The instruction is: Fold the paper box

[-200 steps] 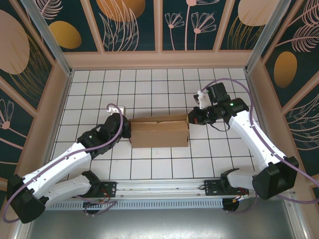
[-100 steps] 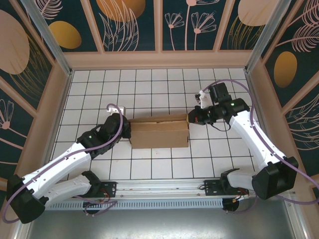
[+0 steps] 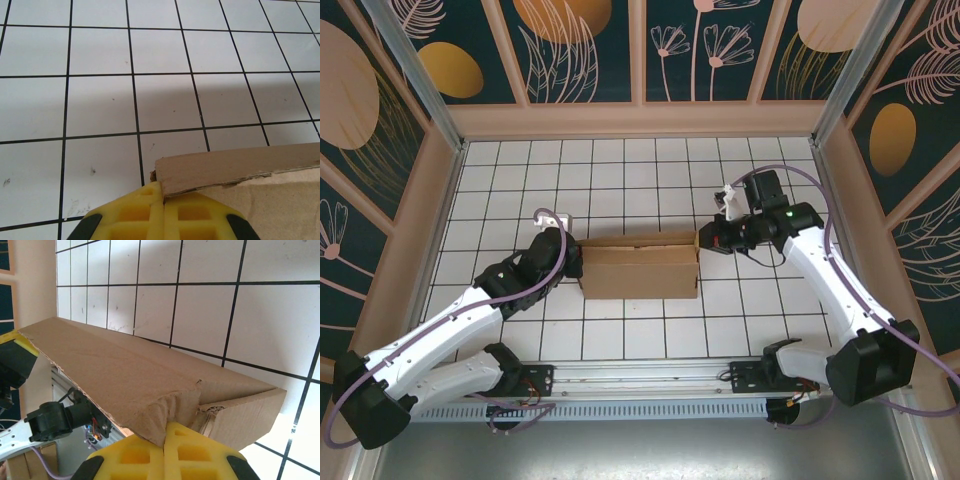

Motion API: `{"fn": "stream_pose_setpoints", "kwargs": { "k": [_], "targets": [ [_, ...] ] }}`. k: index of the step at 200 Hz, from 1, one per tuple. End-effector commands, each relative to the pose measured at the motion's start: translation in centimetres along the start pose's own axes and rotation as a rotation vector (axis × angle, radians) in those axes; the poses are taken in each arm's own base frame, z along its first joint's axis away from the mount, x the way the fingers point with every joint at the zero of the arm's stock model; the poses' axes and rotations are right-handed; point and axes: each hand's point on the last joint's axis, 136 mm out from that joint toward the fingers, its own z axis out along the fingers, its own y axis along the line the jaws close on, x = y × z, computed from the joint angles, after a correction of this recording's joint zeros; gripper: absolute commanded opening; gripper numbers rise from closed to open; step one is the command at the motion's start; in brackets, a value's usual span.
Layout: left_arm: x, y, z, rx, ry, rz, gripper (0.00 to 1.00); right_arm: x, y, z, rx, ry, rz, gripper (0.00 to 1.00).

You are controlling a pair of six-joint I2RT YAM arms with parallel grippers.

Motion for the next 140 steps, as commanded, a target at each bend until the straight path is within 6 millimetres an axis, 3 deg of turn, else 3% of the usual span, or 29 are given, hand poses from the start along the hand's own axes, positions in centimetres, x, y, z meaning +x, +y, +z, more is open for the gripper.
{"fn": "stream_pose_setpoints", "kwargs": {
  "k": [1, 55, 91, 124, 140],
  "targets": [
    [2.1, 1.2, 0.1, -0.044, 0.07, 0.056, 0.0, 0.3, 0.1, -0.7, 0.013, -0.01, -0.037, 0.0],
    [1.7, 0.9, 0.0, -0.025, 0.052, 0.04, 0.0, 1.1, -2.1, 0.3, 0.205, -0.077, -0.191, 0.0],
    [2.0, 0.4, 0.1, 0.008, 0.054, 0.019, 0.0, 1.6, -1.5, 1.1, 0.175, -0.214, -0.297, 0.0],
    [2.3, 0.3, 0.2, 0.019, 0.056, 0.002, 0.0, 1.6, -3.1, 1.4, 0.202, -0.312, -0.258, 0.0],
    [2.2, 0.3, 0.0, 0.026, 0.051, -0.007, 0.0, 1.8, -2.1, 1.4, 0.17, -0.354, -0.268, 0.0]
  ]
}}
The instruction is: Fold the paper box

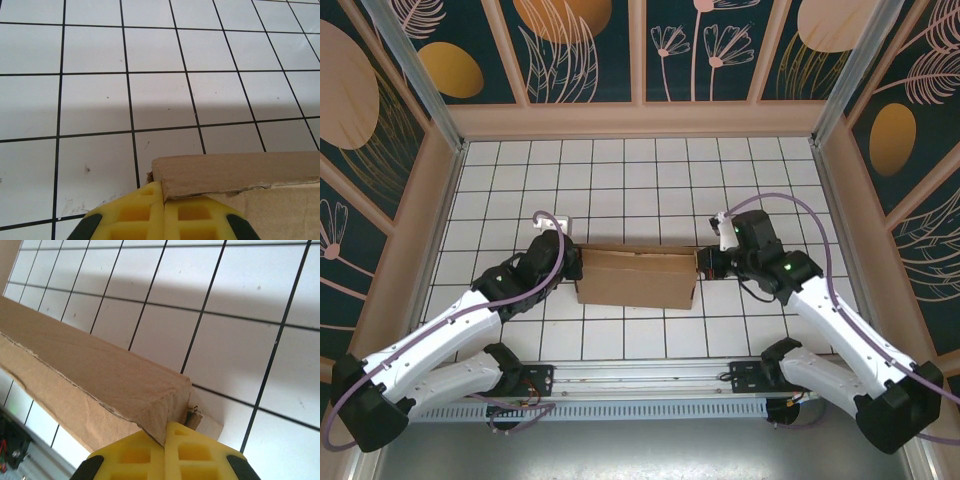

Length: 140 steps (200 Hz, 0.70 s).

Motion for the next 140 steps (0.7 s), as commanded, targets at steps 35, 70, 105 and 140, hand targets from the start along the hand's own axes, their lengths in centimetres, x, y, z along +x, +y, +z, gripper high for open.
{"fn": "stream_pose_setpoints", "kwargs": {
  "k": [35, 70, 105, 140],
  "targets": [
    [1.7, 0.5, 0.0, 0.0, 0.05, -0.009, 0.0, -1.1, 0.8, 0.0, -0.002, -0.135, 0.052, 0.0],
    [1.7, 0.7, -0.1, 0.005, 0.023, -0.014, 0.0, 0.3, 0.5, 0.2, 0.097, -0.172, -0.085, 0.07],
    [1.6, 0.8, -0.2, 0.004, 0.012, -0.017, 0.0, -0.9, 1.3, -1.3, 0.079, -0.283, -0.155, 0.3],
    [1.1, 0.9, -0.6, 0.01, -0.022, -0.021, 0.0, -2.8, 4.0, -3.9, -0.032, -0.392, -0.24, 0.43]
  ]
}}
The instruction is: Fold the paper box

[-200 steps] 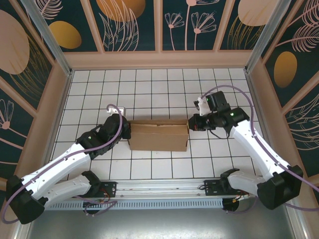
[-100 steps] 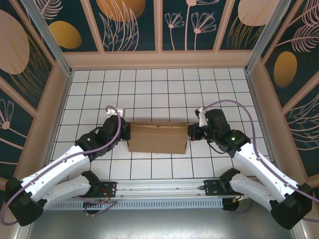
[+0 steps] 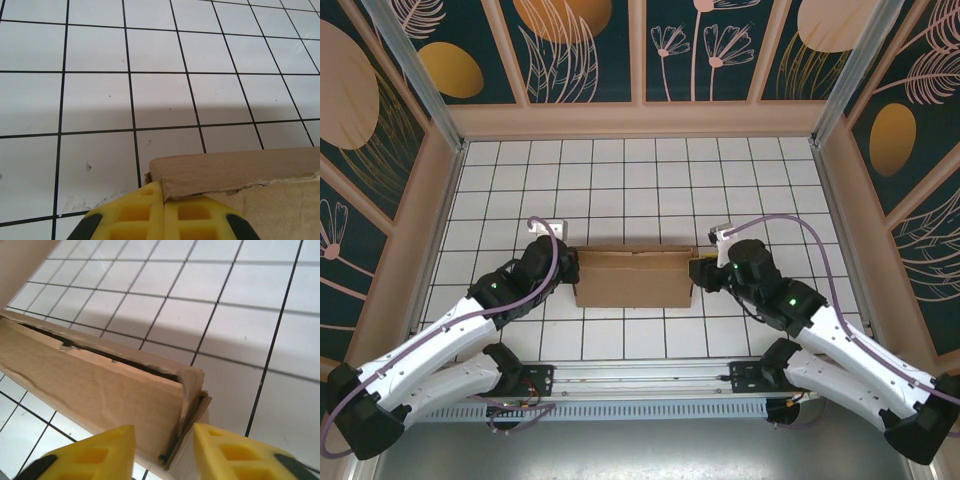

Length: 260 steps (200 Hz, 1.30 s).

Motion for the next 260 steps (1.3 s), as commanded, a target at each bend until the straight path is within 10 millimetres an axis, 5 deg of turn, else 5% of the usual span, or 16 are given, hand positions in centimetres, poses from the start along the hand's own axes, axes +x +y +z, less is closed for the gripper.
{"fn": "stream_pose_setpoints", "kwargs": {
  "k": [1, 36, 65, 89, 104, 147, 240, 260],
  "targets": [
    [0.7, 0.4, -0.1, -0.002, 0.003, -0.003, 0.0, -3.4, 1.7, -1.7, -0.074, -0.149, -0.066, 0.44],
    [0.5, 0.1, -0.4, 0.012, -0.021, 0.002, 0.0, -6.1, 4.6, -4.2, -0.21, -0.25, -0.143, 0.53],
    [0.9, -0.9, -0.3, 0.033, -0.029, 0.032, 0.0, -8.9, 4.9, -3.6, -0.161, -0.26, -0.123, 0.31],
    [1.1, -1.4, -0.4, 0.026, -0.038, 0.064, 0.0, -9.8, 4.4, -0.9, -0.078, -0.173, -0.065, 0.07],
    [1.1, -1.3, -0.6, 0.017, -0.047, 0.067, 0.0, -9.0, 4.7, 0.8, -0.086, -0.109, -0.032, 0.0],
    [0.8, -1.0, -1.3, 0.034, -0.091, 0.049, 0.0, -4.9, 5.3, 3.6, -0.059, 0.0, -0.013, 0.0],
    [0.9, -1.5, -1.5, 0.081, -0.098, 0.025, 0.0, 1.3, 6.4, 4.5, -0.059, 0.053, -0.084, 0.0],
    [0.4, -1.7, -2.1, 0.096, -0.107, 0.012, 0.14, 1.5, 6.2, 4.6, -0.045, 0.046, -0.081, 0.0]
  ]
}}
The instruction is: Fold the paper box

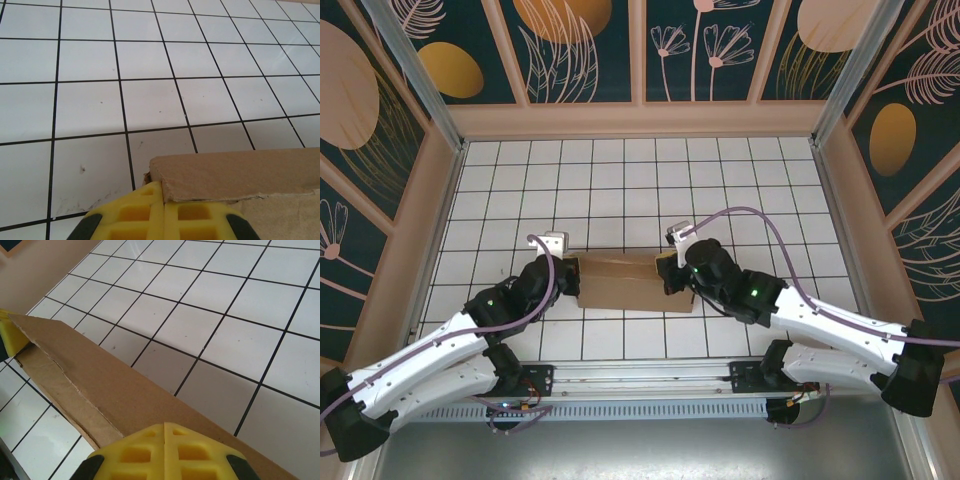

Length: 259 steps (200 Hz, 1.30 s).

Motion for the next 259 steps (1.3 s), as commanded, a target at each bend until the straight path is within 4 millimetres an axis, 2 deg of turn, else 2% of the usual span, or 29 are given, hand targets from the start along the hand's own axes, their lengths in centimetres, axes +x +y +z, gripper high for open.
{"fn": "stream_pose_setpoints", "kwargs": {
  "k": [1, 24, 46, 78, 105, 134, 158, 178, 206, 234, 259],
  "targets": [
    [-0.9, -0.9, -0.7, 0.049, -0.025, -0.034, 0.15, 2.0, -0.9, 0.5, 0.048, 0.038, 0.014, 0.0],
    [-1.8, -1.0, -1.6, 0.069, -0.048, -0.053, 0.28, 2.2, -0.9, 0.5, 0.057, 0.027, 0.019, 0.0],
    [-1.8, -1.1, -2.2, 0.097, -0.05, -0.081, 0.33, 2.1, -0.9, 0.6, 0.067, 0.008, 0.02, 0.0],
    [-1.9, -1.0, -3.0, 0.12, -0.05, -0.127, 0.32, 2.3, -1.0, 0.7, 0.09, -0.007, 0.014, 0.0],
    [-3.3, -0.7, -4.6, 0.134, -0.102, -0.151, 0.29, 2.9, -1.1, 1.1, 0.108, 0.009, 0.0, 0.0],
    [-5.3, 0.6, -5.6, 0.061, -0.16, -0.169, 0.27, 4.6, -1.1, 1.7, 0.127, 0.053, -0.041, 0.0],
    [-5.7, 0.9, -5.3, 0.017, -0.165, -0.163, 0.29, 5.7, -0.7, 2.0, 0.136, 0.079, -0.081, 0.0],
    [-4.9, 0.6, -4.2, 0.015, -0.146, -0.166, 0.33, 6.5, -0.7, 2.1, 0.144, 0.098, -0.093, 0.0],
    [-2.5, 0.2, -2.1, 0.023, -0.092, -0.173, 0.33, 6.7, -0.9, 2.0, 0.147, 0.096, -0.09, 0.0],
    [0.4, 1.7, -0.3, -0.045, -0.042, -0.197, 0.32, 6.7, -0.9, 1.8, 0.141, 0.093, -0.091, 0.0],
    [2.8, 2.2, 0.7, -0.052, 0.007, -0.233, 0.29, 6.7, -0.9, 1.7, 0.14, 0.092, -0.092, 0.0]
  ]
}}
